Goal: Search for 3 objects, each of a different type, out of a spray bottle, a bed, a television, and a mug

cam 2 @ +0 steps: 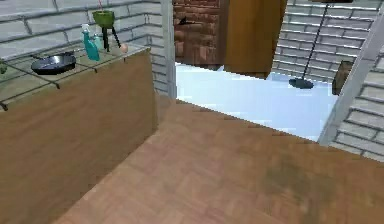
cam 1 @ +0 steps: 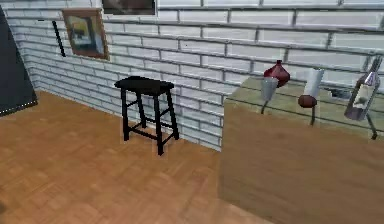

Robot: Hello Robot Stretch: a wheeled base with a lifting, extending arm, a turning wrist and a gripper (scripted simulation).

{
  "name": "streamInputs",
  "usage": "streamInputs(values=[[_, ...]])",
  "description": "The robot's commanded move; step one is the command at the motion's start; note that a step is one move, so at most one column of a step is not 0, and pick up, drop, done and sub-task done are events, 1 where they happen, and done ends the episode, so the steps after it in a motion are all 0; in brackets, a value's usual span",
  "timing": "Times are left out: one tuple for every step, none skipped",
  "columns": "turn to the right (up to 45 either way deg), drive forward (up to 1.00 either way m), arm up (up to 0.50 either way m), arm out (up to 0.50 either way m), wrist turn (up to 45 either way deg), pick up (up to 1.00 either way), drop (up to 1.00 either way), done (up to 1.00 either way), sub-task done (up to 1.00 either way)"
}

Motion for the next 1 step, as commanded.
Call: streamInputs(values=[[45.0,0.0,0.0,0.0,0.0,0.0,0.0,0.0,0.0]])
